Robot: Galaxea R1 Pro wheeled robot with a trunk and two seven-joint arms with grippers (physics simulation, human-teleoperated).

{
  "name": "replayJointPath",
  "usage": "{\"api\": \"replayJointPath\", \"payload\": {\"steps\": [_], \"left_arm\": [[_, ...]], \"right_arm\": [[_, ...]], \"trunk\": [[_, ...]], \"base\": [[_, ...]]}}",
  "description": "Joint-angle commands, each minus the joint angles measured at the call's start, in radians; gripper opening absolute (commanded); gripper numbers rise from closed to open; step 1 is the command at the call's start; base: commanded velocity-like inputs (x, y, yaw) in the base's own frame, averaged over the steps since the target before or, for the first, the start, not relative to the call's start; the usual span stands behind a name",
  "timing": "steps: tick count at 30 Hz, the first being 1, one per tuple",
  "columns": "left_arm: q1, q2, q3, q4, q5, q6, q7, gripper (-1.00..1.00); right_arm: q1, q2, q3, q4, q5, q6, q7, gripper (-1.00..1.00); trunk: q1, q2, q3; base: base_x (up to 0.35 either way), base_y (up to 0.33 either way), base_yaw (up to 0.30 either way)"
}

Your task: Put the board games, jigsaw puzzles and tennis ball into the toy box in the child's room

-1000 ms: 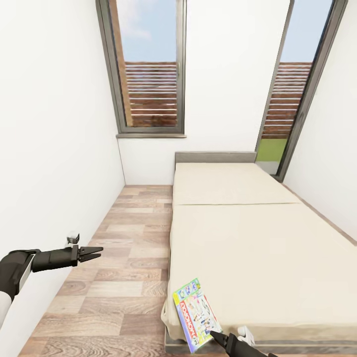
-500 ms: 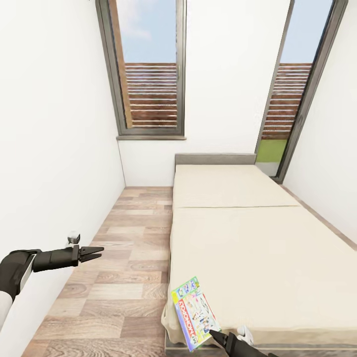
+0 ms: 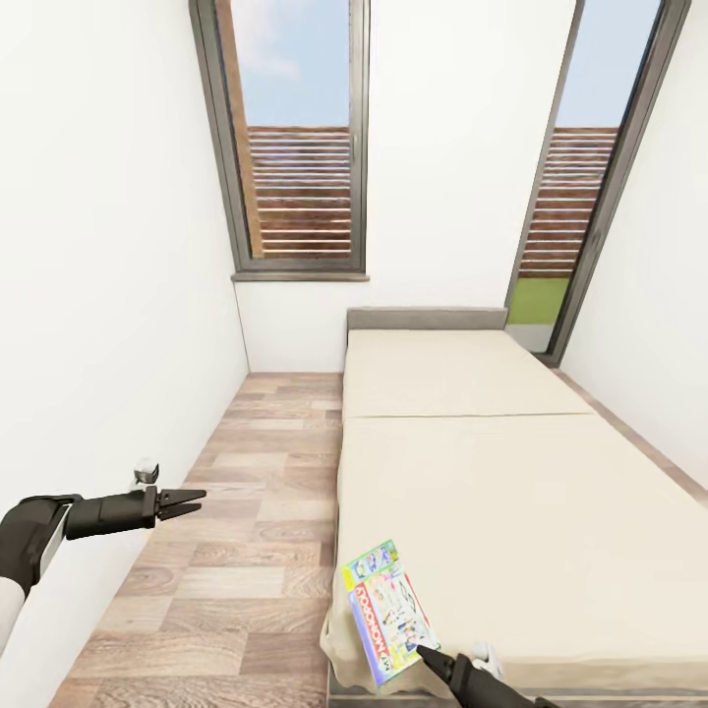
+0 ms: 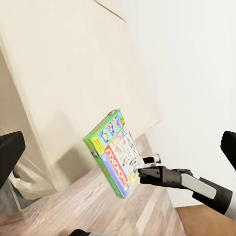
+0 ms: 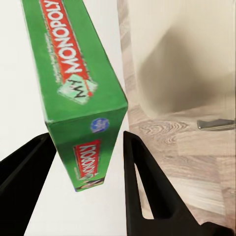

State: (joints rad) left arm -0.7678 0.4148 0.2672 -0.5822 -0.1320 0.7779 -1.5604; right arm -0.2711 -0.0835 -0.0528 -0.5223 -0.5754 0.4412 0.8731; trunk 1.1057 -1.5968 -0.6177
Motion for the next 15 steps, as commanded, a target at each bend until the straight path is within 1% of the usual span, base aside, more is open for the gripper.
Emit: {"api": "replayJointPath", "payload": {"steps": [1,7,10,14,15], "left_arm": [[-0.001,-0.001,0.004,-0.001,-0.011,0.011,-0.008,1.0],[-0.001,-0.001,0.004,-0.001,-0.011,0.011,-0.007,1.0],[-0.001,-0.001,0.004,-0.001,-0.011,0.011,-0.007,1.0],[-0.001,-0.001,0.004,-0.001,-0.011,0.011,-0.007,1.0],[-0.001,-0.001,0.004,-0.001,-0.011,0.011,-0.007,1.0]], "right_arm": [[0.0,-0.001,-0.001,-0.003,-0.004,0.007,0.006,-1.0],[0.0,0.005,-0.003,-0.029,-0.006,0.008,0.038,-1.0],[0.0,0.007,-0.003,-0.069,-0.006,0.02,0.038,-1.0],[0.0,0.008,-0.003,-0.165,-0.006,0.073,0.037,-1.0],[0.0,0.007,-0.003,-0.204,-0.006,0.096,0.036,-1.0]], "trunk": [[-0.004,0.007,0.002],[-0.027,0.049,0.021],[-0.039,0.07,0.03],[-0.054,0.098,0.043],[-0.058,0.105,0.046]], "base": [[0.0,0.0,0.0],[0.0,0.0,0.0],[0.0,0.0,0.0],[0.0,0.0,0.0],[0.0,0.0,0.0]]}}
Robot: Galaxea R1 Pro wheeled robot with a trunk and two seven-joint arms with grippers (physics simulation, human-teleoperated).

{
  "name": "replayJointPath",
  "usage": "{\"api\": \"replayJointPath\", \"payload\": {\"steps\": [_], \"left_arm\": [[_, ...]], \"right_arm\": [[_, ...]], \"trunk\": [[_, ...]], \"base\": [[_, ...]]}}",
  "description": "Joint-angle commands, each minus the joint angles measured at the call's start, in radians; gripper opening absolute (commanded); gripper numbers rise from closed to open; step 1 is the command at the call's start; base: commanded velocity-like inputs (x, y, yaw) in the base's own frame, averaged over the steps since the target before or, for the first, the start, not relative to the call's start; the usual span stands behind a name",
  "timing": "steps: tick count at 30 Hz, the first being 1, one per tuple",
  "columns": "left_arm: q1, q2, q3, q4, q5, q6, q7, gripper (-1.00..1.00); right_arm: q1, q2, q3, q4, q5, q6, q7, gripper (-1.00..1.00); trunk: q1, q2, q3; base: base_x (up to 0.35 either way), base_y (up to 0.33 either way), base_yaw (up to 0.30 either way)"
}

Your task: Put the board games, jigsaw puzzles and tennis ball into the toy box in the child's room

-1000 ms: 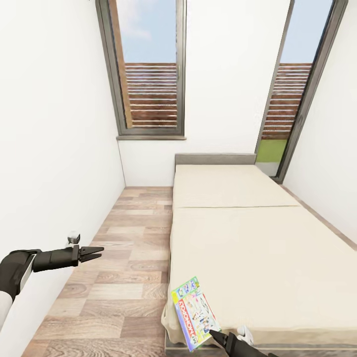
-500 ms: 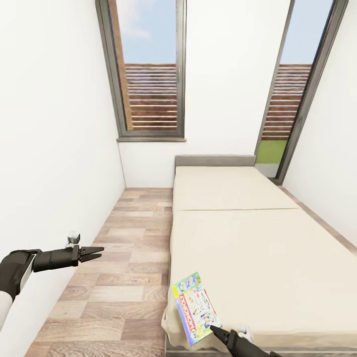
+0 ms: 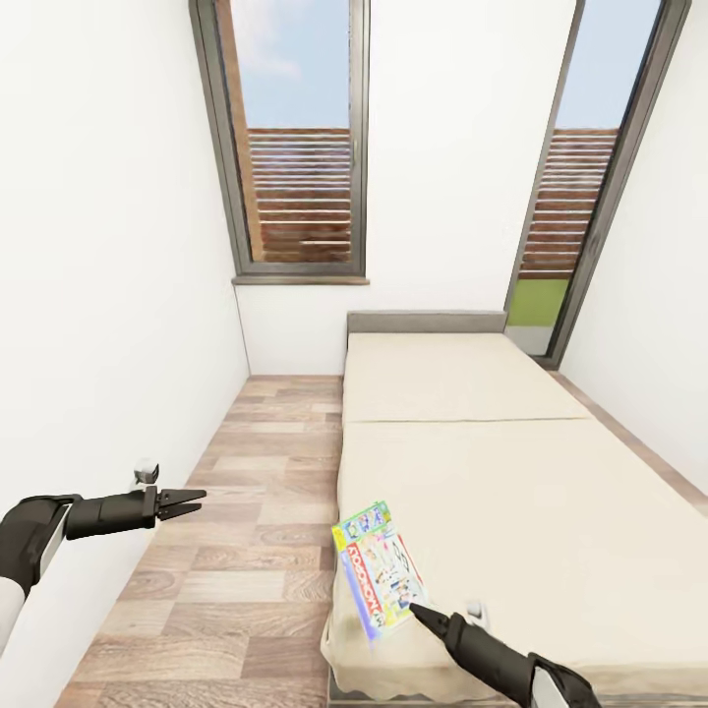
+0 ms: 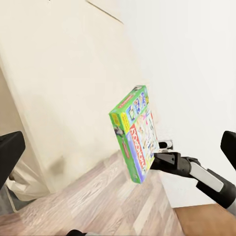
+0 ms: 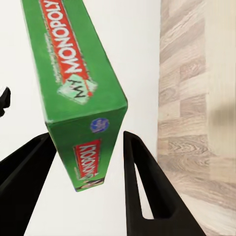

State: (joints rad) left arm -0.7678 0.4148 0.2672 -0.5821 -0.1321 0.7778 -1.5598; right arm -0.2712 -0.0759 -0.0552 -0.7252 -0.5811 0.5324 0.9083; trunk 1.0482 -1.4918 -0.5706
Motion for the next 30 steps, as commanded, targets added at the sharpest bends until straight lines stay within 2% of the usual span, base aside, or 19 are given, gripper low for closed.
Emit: {"api": "replayJointPath", "payload": {"steps": [1,6,12,16,19,20,21,25,30], "left_arm": [[-0.001,-0.001,0.004,-0.001,-0.011,0.01,-0.008,1.0],[-0.001,-0.001,0.004,-0.001,-0.011,0.007,-0.009,1.0],[-0.001,-0.001,0.004,-0.001,-0.011,0.006,-0.009,1.0],[-0.001,-0.001,0.004,-0.001,-0.011,0.006,-0.011,1.0],[-0.001,-0.001,0.003,-0.009,-0.01,0.007,-0.011,1.0],[-0.001,0.0,0.002,-0.011,-0.01,0.009,-0.011,1.0],[-0.001,0.001,0.001,-0.012,-0.009,0.011,-0.011,1.0],[-0.001,0.006,0.0,-0.015,-0.008,0.038,-0.011,1.0],[-0.001,0.004,-0.002,-0.017,-0.009,0.045,-0.011,1.0]], "right_arm": [[0.0,0.0,-0.001,-0.042,0.0,0.025,0.0,-1.0],[0.0,-0.001,-0.005,-0.18,-0.005,0.079,-0.001,-1.0],[0.0,-0.003,-0.006,-0.22,-0.015,0.142,0.004,-1.0],[0.0,-0.01,-0.006,-0.237,-0.06,0.16,0.006,-1.0],[0.0,-0.018,-0.012,-0.244,-0.138,0.165,0.021,-1.0],[0.003,-0.019,-0.024,-0.245,-0.173,0.166,0.039,-1.0],[0.005,-0.02,-0.034,-0.246,-0.188,0.167,0.053,-1.0],[0.013,-0.021,-0.082,-0.246,-0.21,0.167,0.086,-1.0],[0.019,-0.022,-0.105,-0.247,-0.214,0.167,0.094,-1.0]], "trunk": [[-0.004,0.007,0.002],[-0.023,0.042,0.018],[-0.046,0.084,0.037],[-0.061,0.112,0.049],[-0.073,0.133,0.059],[-0.077,0.14,0.062],[-0.081,0.147,0.065],[-0.096,0.175,0.077],[-0.115,0.21,0.093]], "base": [[0.0,0.0,0.0],[0.0,0.0,0.0],[0.0,0.0,0.0],[0.0,0.0,0.0],[0.0,0.0,0.0],[0.0,0.0,0.0],[0.0,0.0,0.0],[0.0,0.0,0.0],[0.0,0.0,0.0]]}}
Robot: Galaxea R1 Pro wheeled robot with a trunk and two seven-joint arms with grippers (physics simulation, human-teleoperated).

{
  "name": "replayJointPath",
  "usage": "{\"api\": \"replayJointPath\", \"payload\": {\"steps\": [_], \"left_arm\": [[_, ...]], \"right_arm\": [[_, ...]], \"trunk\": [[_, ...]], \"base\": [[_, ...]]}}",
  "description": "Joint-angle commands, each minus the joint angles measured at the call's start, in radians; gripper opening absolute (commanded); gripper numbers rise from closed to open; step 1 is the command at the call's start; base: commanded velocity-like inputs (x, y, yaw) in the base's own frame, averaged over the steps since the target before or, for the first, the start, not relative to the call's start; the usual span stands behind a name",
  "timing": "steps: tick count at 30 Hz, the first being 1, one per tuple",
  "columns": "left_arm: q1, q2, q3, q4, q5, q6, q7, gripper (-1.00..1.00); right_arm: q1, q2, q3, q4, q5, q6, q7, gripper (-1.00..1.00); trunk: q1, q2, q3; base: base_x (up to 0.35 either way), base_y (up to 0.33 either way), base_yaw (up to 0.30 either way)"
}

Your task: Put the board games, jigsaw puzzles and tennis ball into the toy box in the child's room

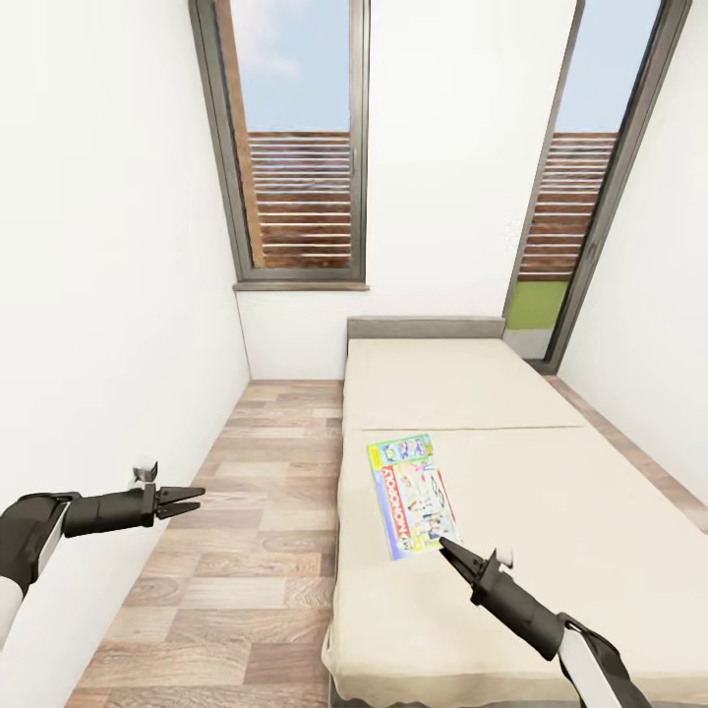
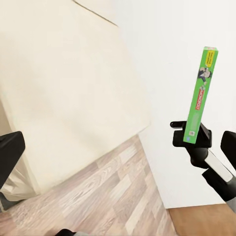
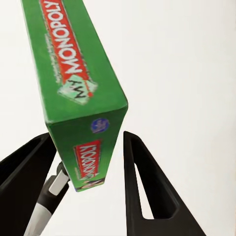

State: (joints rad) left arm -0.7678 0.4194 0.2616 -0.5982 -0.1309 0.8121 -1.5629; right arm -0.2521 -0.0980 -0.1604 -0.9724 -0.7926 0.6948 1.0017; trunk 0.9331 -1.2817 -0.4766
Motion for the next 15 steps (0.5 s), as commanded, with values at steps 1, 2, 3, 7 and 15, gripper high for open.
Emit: {"api": "replayJointPath", "payload": {"steps": [1,2,3,7,15], "left_arm": [[-0.001,-0.001,0.004,-0.001,-0.01,0.011,-0.008,1.0],[-0.001,-0.001,0.004,-0.001,-0.01,0.012,-0.008,1.0],[-0.001,0.001,0.004,-0.002,-0.01,0.012,-0.008,1.0],[-0.001,0.007,0.003,-0.003,-0.004,0.015,-0.008,1.0],[-0.001,0.003,0.002,-0.005,-0.003,0.018,-0.008,1.0]], "right_arm": [[0.0,0.0,-0.002,0.0,-0.003,0.005,0.001,-1.0],[0.0,0.001,-0.003,0.0,-0.003,0.004,0.001,-1.0],[0.0,0.001,-0.004,0.0,-0.003,0.002,0.002,-1.0],[0.001,0.001,-0.005,0.0,-0.004,-0.002,0.003,-1.0],[0.001,0.001,-0.005,0.001,-0.004,-0.001,0.005,-1.0]], "trunk": [[-0.004,0.007,0.002],[-0.008,0.014,0.005],[-0.012,0.021,0.008],[-0.027,0.049,0.021],[-0.058,0.105,0.046]], "base": [[0.0,0.0,0.0],[0.0,0.0,0.0],[0.0,0.0,0.0],[0.0,0.0,0.0],[0.0,0.0,0.0]]}}
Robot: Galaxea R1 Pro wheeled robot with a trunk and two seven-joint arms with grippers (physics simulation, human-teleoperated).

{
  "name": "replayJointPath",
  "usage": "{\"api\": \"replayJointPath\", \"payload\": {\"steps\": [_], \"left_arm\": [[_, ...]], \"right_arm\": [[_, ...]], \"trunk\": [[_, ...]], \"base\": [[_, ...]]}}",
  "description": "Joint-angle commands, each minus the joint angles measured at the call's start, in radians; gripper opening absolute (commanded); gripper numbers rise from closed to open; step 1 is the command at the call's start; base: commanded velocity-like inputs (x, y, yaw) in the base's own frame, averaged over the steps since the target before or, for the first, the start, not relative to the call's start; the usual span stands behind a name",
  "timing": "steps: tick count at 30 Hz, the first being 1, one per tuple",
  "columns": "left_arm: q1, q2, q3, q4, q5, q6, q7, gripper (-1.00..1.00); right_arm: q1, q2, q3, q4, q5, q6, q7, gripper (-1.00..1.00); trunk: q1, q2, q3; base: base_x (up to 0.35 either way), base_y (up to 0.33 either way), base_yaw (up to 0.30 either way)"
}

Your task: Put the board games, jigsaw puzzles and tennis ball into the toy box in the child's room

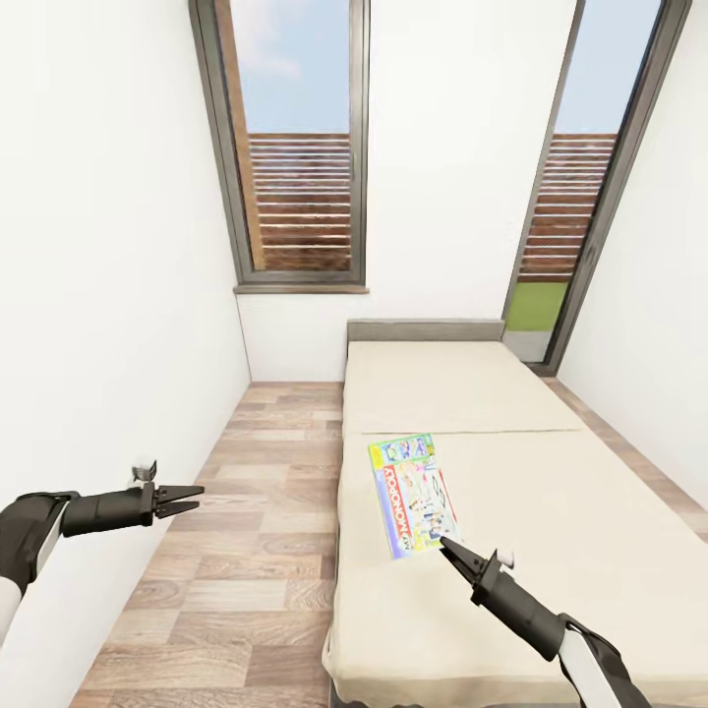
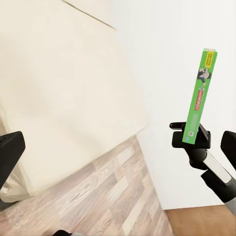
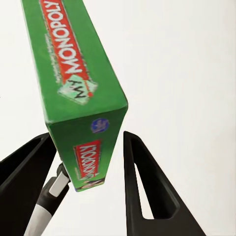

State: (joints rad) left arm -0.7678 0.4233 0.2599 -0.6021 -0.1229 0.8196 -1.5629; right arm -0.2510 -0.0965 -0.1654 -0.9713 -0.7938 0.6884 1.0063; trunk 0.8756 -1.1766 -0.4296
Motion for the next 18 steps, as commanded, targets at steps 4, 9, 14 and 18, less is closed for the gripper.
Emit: {"api": "replayJointPath", "payload": {"steps": [4,9,14,18], "left_arm": [[-0.001,-0.005,0.005,-0.001,-0.012,0.012,-0.008,1.0],[-0.001,-0.006,0.005,-0.001,-0.015,0.012,-0.008,1.0],[-0.001,-0.006,0.005,-0.001,-0.016,0.012,-0.008,1.0],[-0.001,-0.006,0.007,-0.001,-0.017,0.012,-0.008,1.0]], "right_arm": [[-0.001,0.0,0.0,0.004,-0.002,0.004,0.001,-1.0],[-0.001,0.001,0.002,0.001,0.007,0.006,-0.012,-1.0],[-0.001,0.0,-0.001,-0.005,0.008,0.009,-0.106,-1.0],[-0.001,0.0,-0.002,-0.013,-0.002,0.013,-0.187,-1.0]], "trunk": [[-0.015,0.028,0.012],[-0.035,0.063,0.027],[-0.054,0.098,0.043],[-0.069,0.126,0.055]], "base": [[0.0,0.0,0.0],[0.0,0.0,0.0],[0.0,0.0,0.0],[0.0,0.0,0.0]]}}
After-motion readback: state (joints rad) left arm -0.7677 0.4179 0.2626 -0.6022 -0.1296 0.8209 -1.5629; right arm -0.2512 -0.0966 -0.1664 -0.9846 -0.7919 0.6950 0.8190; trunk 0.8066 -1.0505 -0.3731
